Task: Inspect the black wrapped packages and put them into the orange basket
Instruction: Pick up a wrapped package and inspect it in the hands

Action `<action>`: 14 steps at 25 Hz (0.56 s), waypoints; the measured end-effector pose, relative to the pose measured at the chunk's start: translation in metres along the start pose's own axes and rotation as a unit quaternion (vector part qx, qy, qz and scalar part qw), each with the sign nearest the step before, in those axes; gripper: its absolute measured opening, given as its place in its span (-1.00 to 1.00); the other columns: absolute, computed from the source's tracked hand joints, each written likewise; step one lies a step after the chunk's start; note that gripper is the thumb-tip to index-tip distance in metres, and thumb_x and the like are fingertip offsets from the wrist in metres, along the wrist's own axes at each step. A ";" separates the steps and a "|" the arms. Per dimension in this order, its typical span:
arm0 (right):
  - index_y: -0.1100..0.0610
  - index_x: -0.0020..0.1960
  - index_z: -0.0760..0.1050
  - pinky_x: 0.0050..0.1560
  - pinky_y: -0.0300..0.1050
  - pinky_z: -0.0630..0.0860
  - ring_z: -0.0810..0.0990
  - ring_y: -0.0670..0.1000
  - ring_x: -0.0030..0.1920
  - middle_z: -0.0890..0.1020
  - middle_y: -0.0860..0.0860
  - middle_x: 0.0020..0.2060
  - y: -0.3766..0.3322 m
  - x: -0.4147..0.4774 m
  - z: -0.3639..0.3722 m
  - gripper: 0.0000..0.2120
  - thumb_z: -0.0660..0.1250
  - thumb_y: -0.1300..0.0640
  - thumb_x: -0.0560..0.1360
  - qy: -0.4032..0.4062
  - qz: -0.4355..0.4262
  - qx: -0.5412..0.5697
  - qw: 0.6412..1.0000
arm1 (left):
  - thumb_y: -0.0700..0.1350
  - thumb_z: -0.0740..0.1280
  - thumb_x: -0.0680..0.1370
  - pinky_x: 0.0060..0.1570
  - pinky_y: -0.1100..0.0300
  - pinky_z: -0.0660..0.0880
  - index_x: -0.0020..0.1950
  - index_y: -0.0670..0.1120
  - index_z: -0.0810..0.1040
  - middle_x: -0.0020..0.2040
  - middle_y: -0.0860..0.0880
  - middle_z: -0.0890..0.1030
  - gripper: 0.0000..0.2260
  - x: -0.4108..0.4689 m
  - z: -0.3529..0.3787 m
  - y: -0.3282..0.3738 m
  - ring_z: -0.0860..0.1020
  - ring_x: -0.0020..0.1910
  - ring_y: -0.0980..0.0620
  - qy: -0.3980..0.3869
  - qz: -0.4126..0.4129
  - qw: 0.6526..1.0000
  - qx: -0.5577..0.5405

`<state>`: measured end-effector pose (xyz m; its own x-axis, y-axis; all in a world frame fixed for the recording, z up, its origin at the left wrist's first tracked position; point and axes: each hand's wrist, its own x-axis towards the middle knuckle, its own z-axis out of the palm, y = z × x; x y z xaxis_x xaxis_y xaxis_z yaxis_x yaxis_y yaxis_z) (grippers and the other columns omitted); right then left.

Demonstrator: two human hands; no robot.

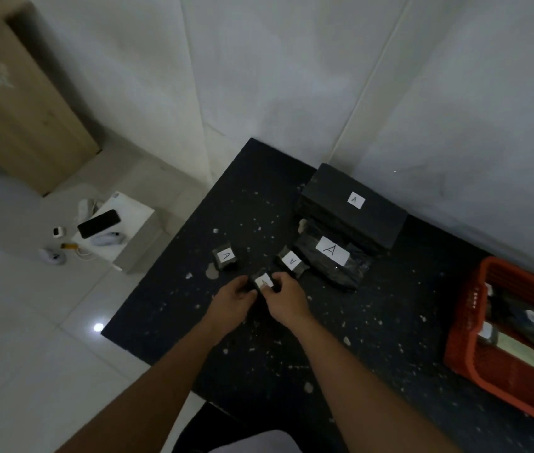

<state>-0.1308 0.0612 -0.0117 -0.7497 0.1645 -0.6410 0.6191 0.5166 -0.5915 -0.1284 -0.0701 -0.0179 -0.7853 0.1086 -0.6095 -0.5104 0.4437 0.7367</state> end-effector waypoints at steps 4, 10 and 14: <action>0.00 0.18 0.44 0.20 0.00 0.57 0.56 -0.04 0.11 0.55 0.00 0.20 0.004 -0.003 -0.003 -0.73 0.40 0.01 0.53 -0.022 0.040 0.074 0.996 | -0.10 0.32 0.56 0.24 0.00 0.50 0.35 0.00 0.41 0.31 -0.02 0.51 -0.65 -0.007 0.002 -0.006 0.53 0.21 0.03 0.022 0.001 0.993 -0.118; -0.05 0.40 0.37 0.28 0.10 0.55 0.57 -0.02 0.25 0.57 -0.10 0.26 0.020 -0.024 -0.007 -0.50 0.43 0.02 0.51 -0.064 -0.001 0.122 0.991 | -0.10 0.37 0.53 0.10 0.02 0.60 0.30 0.12 0.41 0.26 0.06 0.53 -0.63 -0.031 -0.002 -0.027 0.58 0.18 0.06 -0.026 0.056 0.970 -0.236; 0.00 0.36 0.47 0.30 0.04 0.54 0.59 -0.06 0.22 0.62 -0.05 0.24 0.031 -0.048 -0.013 -0.60 0.40 0.04 0.54 -0.060 -0.039 0.090 0.993 | -0.10 0.35 0.55 0.11 0.16 0.59 0.30 0.13 0.36 0.16 0.11 0.58 -0.63 -0.057 0.011 -0.026 0.60 0.12 0.18 -0.011 0.101 0.978 -0.180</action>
<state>-0.0791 0.0804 0.0070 -0.7705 0.0222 -0.6371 0.6000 0.3629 -0.7130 -0.0660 -0.0780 -0.0056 -0.8769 0.1826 -0.4447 -0.4396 0.0695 0.8955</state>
